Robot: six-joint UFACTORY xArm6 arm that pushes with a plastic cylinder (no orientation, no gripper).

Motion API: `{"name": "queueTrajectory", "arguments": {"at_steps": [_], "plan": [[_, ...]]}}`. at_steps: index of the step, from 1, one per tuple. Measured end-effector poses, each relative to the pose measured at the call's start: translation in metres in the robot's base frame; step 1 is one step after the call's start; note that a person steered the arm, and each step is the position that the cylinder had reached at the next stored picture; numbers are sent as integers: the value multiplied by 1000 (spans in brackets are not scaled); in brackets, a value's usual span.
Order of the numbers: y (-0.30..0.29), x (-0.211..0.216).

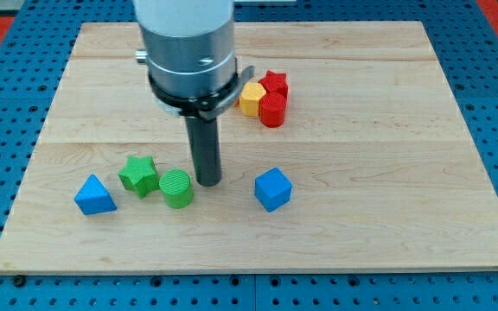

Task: Push blue cube slightly to the right

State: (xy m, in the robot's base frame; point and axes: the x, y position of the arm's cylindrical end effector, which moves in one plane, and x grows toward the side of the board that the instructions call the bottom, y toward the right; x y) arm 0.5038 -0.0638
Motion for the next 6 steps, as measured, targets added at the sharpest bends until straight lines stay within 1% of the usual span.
{"name": "queueTrajectory", "arguments": {"at_steps": [1,2,5,6], "plan": [[-18,-4],[-24,-5],[-12,-6],[-2,1]]}}
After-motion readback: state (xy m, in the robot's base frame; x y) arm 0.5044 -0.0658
